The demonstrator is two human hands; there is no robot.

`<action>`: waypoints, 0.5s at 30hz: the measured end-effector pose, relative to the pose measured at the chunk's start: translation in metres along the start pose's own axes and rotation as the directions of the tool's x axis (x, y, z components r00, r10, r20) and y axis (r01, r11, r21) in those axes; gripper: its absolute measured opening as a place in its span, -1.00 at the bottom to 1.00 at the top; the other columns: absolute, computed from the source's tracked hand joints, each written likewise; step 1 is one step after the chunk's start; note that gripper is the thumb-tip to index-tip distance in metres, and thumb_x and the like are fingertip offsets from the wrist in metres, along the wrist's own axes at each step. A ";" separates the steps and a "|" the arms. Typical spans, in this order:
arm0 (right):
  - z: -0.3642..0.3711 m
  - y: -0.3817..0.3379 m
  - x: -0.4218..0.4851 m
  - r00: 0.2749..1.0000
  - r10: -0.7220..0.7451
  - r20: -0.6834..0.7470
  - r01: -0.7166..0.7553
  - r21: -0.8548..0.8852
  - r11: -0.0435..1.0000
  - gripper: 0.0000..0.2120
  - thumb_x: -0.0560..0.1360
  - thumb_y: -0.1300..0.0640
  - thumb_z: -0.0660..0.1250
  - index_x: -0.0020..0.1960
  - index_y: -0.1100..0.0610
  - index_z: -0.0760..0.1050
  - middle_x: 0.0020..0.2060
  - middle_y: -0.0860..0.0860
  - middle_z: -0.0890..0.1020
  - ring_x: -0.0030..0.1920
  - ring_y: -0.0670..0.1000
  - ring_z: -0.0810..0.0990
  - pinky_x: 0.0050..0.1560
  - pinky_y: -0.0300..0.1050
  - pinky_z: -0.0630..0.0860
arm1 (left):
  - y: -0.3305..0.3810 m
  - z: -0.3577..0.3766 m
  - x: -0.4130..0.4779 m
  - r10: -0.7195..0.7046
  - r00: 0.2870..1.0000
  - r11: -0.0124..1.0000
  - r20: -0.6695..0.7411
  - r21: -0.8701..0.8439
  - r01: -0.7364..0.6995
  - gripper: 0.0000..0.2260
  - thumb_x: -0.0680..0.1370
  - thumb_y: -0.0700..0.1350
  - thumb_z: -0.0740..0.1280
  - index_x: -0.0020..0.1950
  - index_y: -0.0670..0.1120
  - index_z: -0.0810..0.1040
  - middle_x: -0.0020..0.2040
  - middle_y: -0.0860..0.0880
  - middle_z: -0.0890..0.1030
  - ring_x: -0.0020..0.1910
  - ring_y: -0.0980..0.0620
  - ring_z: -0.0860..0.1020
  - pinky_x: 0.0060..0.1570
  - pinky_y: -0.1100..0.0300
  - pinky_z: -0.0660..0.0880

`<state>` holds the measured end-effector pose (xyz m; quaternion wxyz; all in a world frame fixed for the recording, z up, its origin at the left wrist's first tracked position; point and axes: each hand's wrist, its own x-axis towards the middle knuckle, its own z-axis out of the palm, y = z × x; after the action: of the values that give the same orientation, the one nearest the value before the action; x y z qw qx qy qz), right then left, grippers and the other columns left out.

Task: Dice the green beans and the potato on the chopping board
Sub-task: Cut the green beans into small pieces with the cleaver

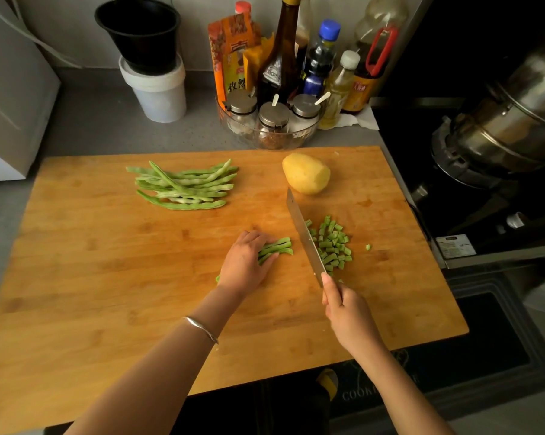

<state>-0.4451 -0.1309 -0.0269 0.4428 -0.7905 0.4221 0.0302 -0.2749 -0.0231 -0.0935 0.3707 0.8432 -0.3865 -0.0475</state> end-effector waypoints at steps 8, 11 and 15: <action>0.004 -0.014 0.004 0.999 -0.046 0.026 0.038 0.249 0.968 -0.46 0.53 -0.30 0.00 -0.35 0.11 0.31 -0.60 -0.08 0.28 -0.59 -0.09 0.24 -0.46 -0.20 0.17 | 0.003 0.002 0.004 -0.065 0.998 0.995 0.006 0.083 0.064 -0.64 0.46 0.05 0.42 0.20 -0.04 0.54 0.09 -0.01 0.58 0.12 -0.04 0.50 0.13 0.06 0.41; 0.008 -0.015 0.005 0.998 -0.044 0.042 0.032 0.242 0.970 -0.46 0.57 -0.28 0.01 -0.34 0.12 0.32 -0.60 -0.08 0.28 -0.59 -0.09 0.24 -0.47 -0.18 0.17 | -0.001 0.004 0.004 -0.074 0.997 0.995 0.006 0.061 0.073 -0.70 0.47 -0.03 0.43 0.17 -0.06 0.56 0.07 -0.03 0.59 0.13 -0.07 0.51 0.20 0.05 0.38; 0.013 -0.014 0.003 0.999 -0.032 0.044 0.022 0.216 0.976 -0.47 0.61 -0.23 0.03 -0.34 0.13 0.33 -0.62 -0.08 0.29 -0.60 -0.09 0.26 -0.47 -0.18 0.19 | 0.001 0.005 0.002 -0.084 0.996 0.996 -0.019 -0.012 0.083 -0.76 0.46 -0.11 0.44 0.11 -0.09 0.59 0.02 -0.04 0.59 0.07 -0.07 0.51 0.13 0.15 0.36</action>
<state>-0.4288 -0.1198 -0.0268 0.5362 -0.7425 0.4014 -0.0030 -0.2761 -0.0278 -0.0955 0.3768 0.8570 -0.3470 -0.0568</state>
